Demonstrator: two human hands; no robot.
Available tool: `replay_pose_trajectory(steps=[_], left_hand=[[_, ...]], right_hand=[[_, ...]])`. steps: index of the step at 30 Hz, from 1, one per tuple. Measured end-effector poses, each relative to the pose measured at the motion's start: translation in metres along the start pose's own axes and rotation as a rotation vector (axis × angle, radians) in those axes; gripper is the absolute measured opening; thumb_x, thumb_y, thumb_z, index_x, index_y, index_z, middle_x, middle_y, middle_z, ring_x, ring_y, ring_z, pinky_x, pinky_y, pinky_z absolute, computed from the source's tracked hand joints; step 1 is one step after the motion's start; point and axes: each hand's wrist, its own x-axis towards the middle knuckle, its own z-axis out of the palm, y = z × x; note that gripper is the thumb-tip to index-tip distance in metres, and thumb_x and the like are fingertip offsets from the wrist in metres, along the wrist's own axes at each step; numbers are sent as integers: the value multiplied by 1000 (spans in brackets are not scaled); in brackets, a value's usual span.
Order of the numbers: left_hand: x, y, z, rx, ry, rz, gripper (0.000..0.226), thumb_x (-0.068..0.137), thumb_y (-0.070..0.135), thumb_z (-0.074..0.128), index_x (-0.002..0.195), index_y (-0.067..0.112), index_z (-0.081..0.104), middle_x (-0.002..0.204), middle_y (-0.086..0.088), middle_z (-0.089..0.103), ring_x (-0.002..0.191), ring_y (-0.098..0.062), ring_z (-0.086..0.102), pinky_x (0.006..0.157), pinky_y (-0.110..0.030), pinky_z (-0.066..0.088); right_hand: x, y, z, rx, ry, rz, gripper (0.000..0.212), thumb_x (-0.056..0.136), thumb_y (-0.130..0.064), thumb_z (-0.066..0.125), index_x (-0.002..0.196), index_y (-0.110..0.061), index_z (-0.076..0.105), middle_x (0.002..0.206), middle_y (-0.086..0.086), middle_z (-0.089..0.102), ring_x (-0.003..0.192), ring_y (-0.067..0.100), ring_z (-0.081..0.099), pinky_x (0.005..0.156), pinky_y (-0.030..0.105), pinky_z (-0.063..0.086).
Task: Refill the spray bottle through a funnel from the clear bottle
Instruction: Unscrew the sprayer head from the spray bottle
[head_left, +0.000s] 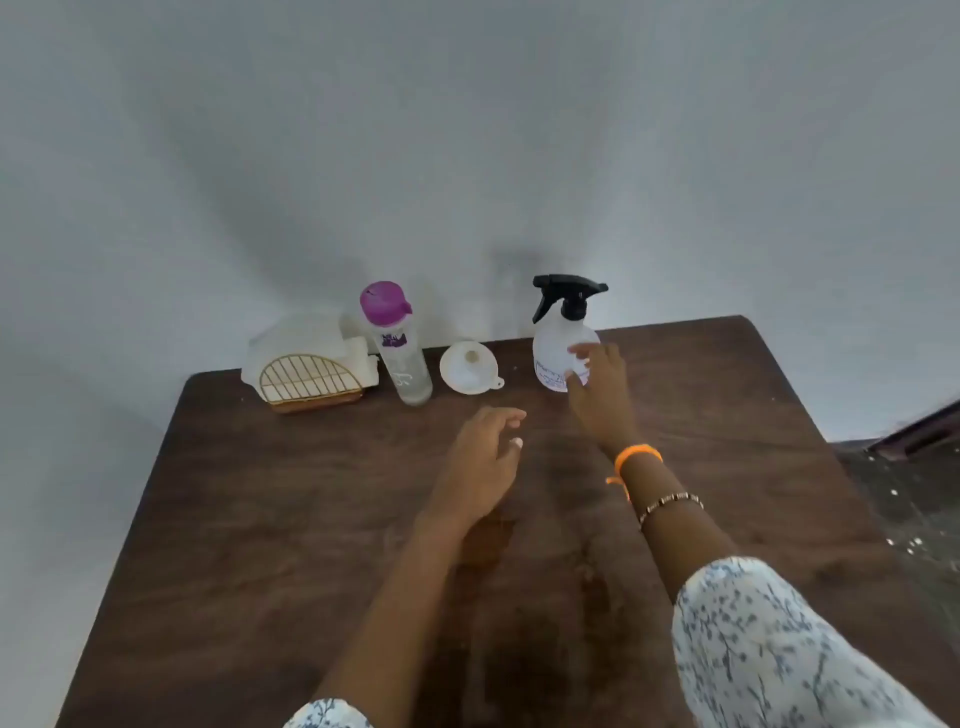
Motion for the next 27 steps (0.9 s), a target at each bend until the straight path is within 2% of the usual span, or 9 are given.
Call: replay_pose_trajectory(steps=[2,4,8,14,16,18,23,27], left_hand=[[6,-2,1,-7,14,-28,32,91,14,51,122,22,54,115,9,56,114,-6,48,99,-28,41],[11,-6,4,1,12,-58,32,91,13,51,121,22,55,115,8,56,113,-6,48,99,-27,40],[16,-12,9,2,5,-65,32,91,12,52,120,22,56,114,7,57,113,-8,49,98,-25,39],[17,-13,12,-4,-11,-102,32,91,10,51,122,18,55,116,3,57,113,-7,49,95,-19,34],[16,-12,11,-3,-9,-109,32,92,11,51,122,19,55,117,4,57,113,-6,48,96,-20,34],[14,-12,11,-3,-4,-114,32,92,11,51,123,19,55,117,5,57,113,-6,48,97,-21,35],[6,-12,8,20,15,-125,32,92,12,51,123,19,54,118,3,57,113,-8,50,96,-22,37],[-6,-13,5,30,74,-166,33,91,13,51,123,19,54,119,3,57,112,-10,51,92,-22,39]], right_hand=[[17,-1,2,29,12,40,32,86,-2,54,117,2,48,119,20,45,113,34,44,98,45,38],[34,-2,5,34,41,90,35,87,-4,55,119,3,44,122,21,44,115,33,43,101,44,36],[49,0,12,107,55,127,45,87,-8,58,127,0,40,128,16,43,117,29,43,102,35,35],[63,6,18,147,46,161,48,90,-7,52,136,-8,39,135,10,45,125,22,41,100,22,28],[64,7,18,114,49,159,45,90,-8,53,134,-7,42,127,13,48,119,23,44,94,19,29],[61,7,18,103,60,165,35,88,-9,57,123,-3,50,118,17,49,113,27,47,86,18,31],[39,3,17,186,7,164,24,87,-7,59,109,-3,53,113,13,60,108,24,53,86,24,36],[7,-10,17,268,-9,123,18,86,-6,59,104,-7,55,106,8,65,100,18,56,81,15,39]])
